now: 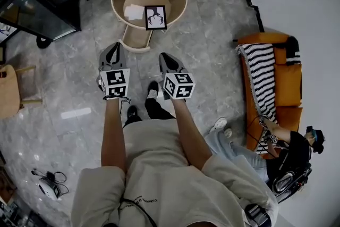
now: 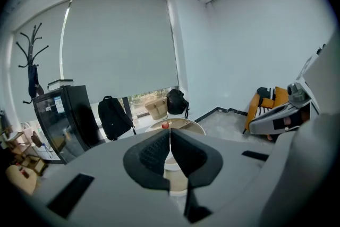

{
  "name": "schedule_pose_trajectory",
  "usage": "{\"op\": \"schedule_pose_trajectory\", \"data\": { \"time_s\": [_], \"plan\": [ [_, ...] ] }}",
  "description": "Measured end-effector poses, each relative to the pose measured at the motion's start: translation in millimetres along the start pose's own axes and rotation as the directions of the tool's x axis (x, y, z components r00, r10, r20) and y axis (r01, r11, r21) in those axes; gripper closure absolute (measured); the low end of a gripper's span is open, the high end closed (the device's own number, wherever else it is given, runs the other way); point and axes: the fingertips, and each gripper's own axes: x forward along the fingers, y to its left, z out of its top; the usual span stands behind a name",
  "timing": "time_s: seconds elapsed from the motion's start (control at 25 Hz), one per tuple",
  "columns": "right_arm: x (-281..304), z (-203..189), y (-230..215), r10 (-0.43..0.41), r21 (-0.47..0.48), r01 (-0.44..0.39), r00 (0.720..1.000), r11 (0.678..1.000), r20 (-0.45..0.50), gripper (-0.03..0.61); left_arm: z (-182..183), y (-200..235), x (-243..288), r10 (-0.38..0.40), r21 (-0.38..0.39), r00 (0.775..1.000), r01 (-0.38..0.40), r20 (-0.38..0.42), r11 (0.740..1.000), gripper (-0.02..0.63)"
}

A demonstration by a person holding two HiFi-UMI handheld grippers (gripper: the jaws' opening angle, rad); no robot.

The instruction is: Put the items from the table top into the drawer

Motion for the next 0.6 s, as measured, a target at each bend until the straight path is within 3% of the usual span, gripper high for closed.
{"op": "schedule_pose_trajectory", "data": {
  "time_s": [0.28,0.44,0.6],
  "plan": [
    [50.6,-22.6,-70.1,-0.034,0.035,0.035,0.998,0.999,-0.049,0.536,14.9,-0.2,86.5,-0.019,0.02,0.998,0.017,0.066,1.0,0.591],
    [94.6,-48.7,-103.0,-0.097,0.042,0.099,0.994,0.994,-0.047,0.535,-43.1,13.2,137.5,-0.032,0.0,0.999,0.032,0.036,0.999,0.591],
    [134.5,-61.4,-126.4,-0.153,0.039,0.152,0.988,0.988,0.027,0.535,-108.1,24.4,179.0,-0.049,0.028,0.998,0.048,0.046,0.998,0.591]
  ]
}}
